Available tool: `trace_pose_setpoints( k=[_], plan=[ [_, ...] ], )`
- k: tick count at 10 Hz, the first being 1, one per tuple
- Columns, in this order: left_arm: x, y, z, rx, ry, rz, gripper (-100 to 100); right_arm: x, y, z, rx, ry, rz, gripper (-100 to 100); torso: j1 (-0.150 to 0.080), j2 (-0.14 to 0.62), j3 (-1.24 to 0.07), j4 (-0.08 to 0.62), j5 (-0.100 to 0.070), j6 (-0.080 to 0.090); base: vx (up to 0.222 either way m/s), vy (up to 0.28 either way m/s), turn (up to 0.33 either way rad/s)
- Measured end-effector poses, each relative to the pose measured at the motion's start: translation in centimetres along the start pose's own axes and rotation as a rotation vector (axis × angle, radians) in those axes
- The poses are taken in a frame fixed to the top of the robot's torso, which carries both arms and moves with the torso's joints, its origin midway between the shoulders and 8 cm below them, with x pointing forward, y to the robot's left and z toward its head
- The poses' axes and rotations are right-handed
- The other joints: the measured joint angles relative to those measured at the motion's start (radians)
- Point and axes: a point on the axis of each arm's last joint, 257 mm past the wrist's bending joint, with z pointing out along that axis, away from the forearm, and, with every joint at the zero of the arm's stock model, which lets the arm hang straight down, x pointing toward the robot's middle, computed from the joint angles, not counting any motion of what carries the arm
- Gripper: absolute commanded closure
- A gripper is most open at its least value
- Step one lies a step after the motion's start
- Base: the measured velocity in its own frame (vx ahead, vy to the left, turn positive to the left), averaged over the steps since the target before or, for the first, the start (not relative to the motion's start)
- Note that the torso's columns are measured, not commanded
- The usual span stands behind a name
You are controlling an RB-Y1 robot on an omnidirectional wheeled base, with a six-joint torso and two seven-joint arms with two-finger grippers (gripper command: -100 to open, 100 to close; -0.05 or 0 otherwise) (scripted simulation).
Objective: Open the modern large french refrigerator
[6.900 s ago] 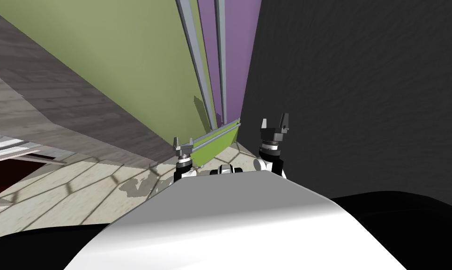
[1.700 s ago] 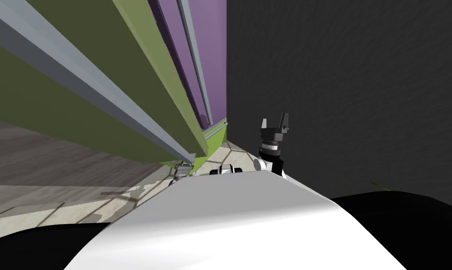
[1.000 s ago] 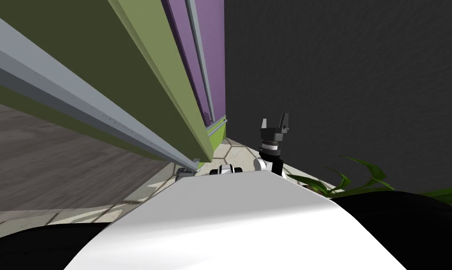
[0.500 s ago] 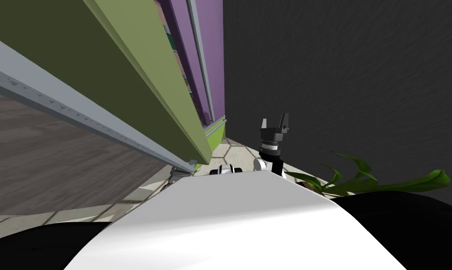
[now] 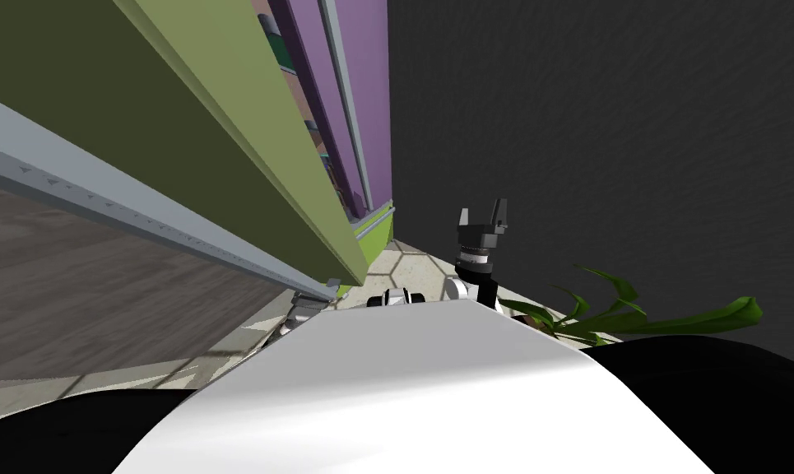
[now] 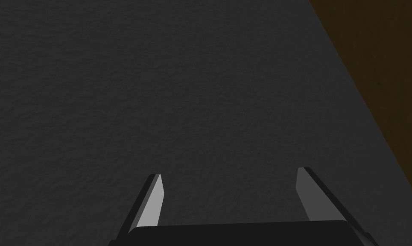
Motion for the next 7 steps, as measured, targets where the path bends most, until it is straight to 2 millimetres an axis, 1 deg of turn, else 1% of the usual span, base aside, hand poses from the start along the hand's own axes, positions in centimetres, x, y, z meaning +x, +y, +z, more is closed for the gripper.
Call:
trace_pose_setpoints(
  k=[1,2,4,7],
  plan=[
    [0.01,-0.03,-0.04,-0.003,-0.002,-0.002,-100,0.00,0.00,0.00,0.000,0.000,0.000,0,0.000,-0.001,-0.001,0.000,-0.001,-0.001,0.003,0.008,-0.006],
    [-0.20,0.20,-0.25,-0.011,-0.011,-0.002,0,0.00,0.00,0.00,0.000,0.000,0.000,0,0.000,-0.004,0.001,-0.005,0.005,0.000,0.005,0.009,0.001],
    [-0.61,0.51,-0.59,-0.024,-0.028,0.000,0,0.00,0.00,0.00,0.000,0.000,0.000,0,0.005,-0.009,0.002,-0.011,0.013,0.001,0.004,0.008,0.003],
    [-0.89,0.65,-0.80,-0.031,-0.038,0.002,0,0.00,0.00,0.00,0.000,0.000,0.000,0,0.009,-0.012,0.002,-0.013,0.016,0.001,0.001,0.002,0.001]
  ],
)
